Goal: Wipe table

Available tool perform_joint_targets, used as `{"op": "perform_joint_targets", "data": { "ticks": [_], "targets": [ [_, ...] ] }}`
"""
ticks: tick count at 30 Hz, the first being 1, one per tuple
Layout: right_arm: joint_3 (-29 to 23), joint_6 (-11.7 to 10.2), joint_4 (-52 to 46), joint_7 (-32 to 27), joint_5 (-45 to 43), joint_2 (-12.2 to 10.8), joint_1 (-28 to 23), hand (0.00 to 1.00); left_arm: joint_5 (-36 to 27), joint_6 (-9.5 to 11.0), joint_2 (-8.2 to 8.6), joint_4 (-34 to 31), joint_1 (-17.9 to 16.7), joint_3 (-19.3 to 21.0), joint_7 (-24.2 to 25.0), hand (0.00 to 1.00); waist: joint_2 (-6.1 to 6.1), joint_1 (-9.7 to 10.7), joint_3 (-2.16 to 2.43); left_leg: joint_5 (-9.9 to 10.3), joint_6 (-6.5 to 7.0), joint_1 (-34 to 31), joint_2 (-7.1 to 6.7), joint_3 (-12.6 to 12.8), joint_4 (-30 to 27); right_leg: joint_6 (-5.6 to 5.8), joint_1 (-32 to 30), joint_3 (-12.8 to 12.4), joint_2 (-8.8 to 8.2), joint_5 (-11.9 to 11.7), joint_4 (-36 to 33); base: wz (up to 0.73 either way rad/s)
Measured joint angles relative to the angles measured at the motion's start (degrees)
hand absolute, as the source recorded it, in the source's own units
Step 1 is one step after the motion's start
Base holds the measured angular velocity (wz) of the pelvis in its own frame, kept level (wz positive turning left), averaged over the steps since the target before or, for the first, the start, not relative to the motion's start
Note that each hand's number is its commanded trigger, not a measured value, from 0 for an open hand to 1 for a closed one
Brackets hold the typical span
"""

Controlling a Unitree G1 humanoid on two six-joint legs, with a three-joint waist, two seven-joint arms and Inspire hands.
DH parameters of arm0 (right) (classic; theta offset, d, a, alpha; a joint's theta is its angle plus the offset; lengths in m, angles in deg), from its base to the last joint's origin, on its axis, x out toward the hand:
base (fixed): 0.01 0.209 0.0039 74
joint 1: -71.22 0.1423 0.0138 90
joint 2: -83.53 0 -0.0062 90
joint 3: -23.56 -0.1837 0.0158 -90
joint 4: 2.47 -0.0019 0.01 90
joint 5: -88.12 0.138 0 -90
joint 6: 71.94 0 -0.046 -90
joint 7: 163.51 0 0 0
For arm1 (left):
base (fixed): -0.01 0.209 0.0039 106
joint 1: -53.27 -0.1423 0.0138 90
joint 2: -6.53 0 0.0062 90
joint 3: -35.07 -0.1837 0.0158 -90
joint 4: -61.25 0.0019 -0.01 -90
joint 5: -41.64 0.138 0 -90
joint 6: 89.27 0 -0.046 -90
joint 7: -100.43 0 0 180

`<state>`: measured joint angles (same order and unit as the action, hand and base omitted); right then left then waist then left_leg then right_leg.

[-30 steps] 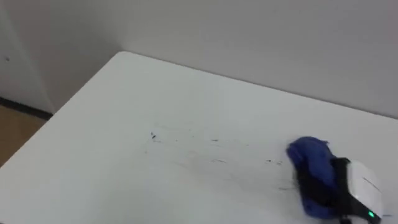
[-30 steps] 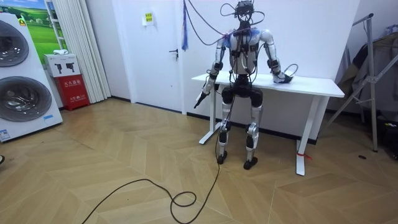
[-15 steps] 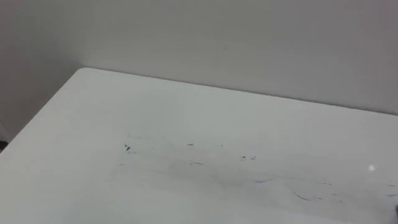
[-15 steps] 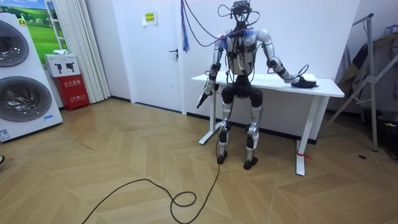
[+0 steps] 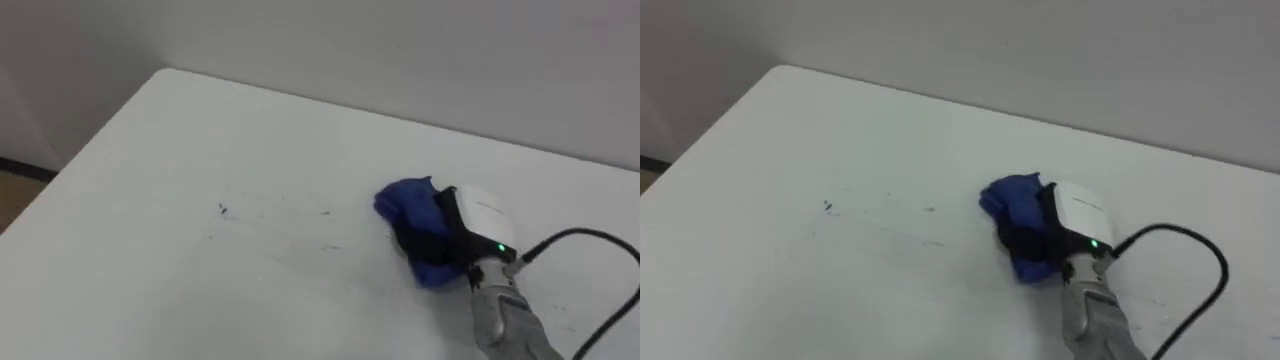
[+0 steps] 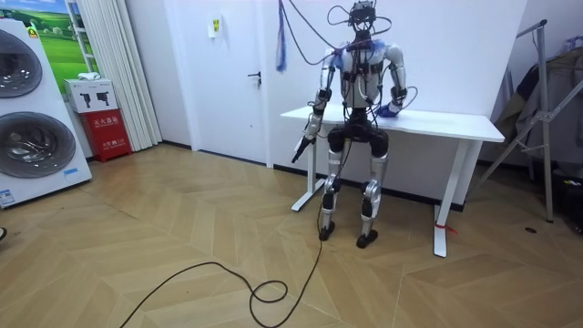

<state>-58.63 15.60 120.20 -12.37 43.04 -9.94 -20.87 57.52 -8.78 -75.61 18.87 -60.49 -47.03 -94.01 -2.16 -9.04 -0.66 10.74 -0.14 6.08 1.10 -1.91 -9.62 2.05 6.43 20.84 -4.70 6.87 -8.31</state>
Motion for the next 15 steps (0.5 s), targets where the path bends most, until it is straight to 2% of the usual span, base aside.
{"op": "perform_joint_targets", "data": {
  "ticks": [1,2,3,4,6,8,10,12,15],
  "targets": [
    [-2.8,-0.7,1.2,-2.9,0.3,0.2,-3.2,1.0,0.8,0.0,-0.14,0.0,-0.5,1.8,0.0,0.0,0.23,1.1,0.24,-0.1,0.14,0.8,-0.4,0.5,0.0,0.56,1.2,0.4,-0.48,0.4,0.3,0.55],
    [-4.4,-0.7,1.5,-4.1,0.3,0.3,-5.1,1.0,1.3,0.0,-0.26,0.0,-0.6,2.7,0.0,0.0,-0.31,1.2,0.77,-0.1,0.18,1.1,-0.54,0.8,0.1,0.8,1.5,0.2,-0.63,0.5,0.3,0.37],
    [-6.4,-0.7,2.6,-6.5,0.8,1.0,-8.2,1.0,1.9,0.1,-0.48,0.1,-0.7,4.3,-0.1,0.0,-0.04,1.2,1.45,0.0,0.4,1.8,-0.83,1.0,0.4,1.2,2.4,-1.0,-0.78,1.2,0.4,0.08],
    [-8.3,-1.1,4.3,-8.5,2.5,2.0,-10.8,1.0,2.3,0.1,-0.7,0.3,-0.9,5.6,0.0,0.0,0.03,1.4,1.93,0.6,0.83,2.6,-0.93,1.4,0.1,1.82,3.4,-1.4,-1.01,1.7,0.3,0.0],
    [-11.9,-2.1,7.2,-10.9,5.2,3.1,-13.5,1.0,2.3,0.1,-0.77,0.2,-1.2,7.0,0.1,0.0,-0.21,1.7,2.08,1.2,0.82,3.5,-0.97,2.1,-0.3,2.04,4.1,-2.2,-1.19,1.8,0.2,-0.15],
    [-14.6,-2.7,9.6,-12.4,7.6,4.1,-15.1,1.0,2.5,0.1,-0.78,0.1,-1.3,7.9,0.2,0.0,-0.38,3.0,2.08,1.4,1.13,3.3,-0.98,2.6,-1.0,2.01,3.8,-3.1,-1.27,1.7,0.0,-0.14],
    [-17.3,-3.7,10.9,-12.7,14.0,6.2,-18.8,1.0,6.0,0.8,-0.84,-0.4,-0.7,9.5,0.4,0.0,-0.82,4.6,2.69,1.6,1.5,1.1,-1.24,2.6,-2.6,2.09,1.9,-3.7,-1.7,1.7,-1.1,0.0],
    [-18.9,-3.8,13.4,-12.7,18.1,6.5,-20.3,1.0,7.3,1.0,-1.49,-1.1,0.0,10.2,-0.4,0.0,-2.02,5.6,2.71,1.5,1.93,0.0,-1.54,2.5,-3.5,2.11,1.1,-3.6,-2.03,1.2,-1.8,0.03],
    [-22.1,-3.7,16.1,-12.8,21.6,7.3,-22.7,1.0,7.2,1.1,-1.61,-1.1,0.3,9.7,-1.4,0.0,-2.39,6.6,2.71,2.2,2.54,-0.1,-1.71,1.9,-4.2,2.23,1.9,-3.9,-1.95,0.0,-1.6,0.0]
  ]
}}
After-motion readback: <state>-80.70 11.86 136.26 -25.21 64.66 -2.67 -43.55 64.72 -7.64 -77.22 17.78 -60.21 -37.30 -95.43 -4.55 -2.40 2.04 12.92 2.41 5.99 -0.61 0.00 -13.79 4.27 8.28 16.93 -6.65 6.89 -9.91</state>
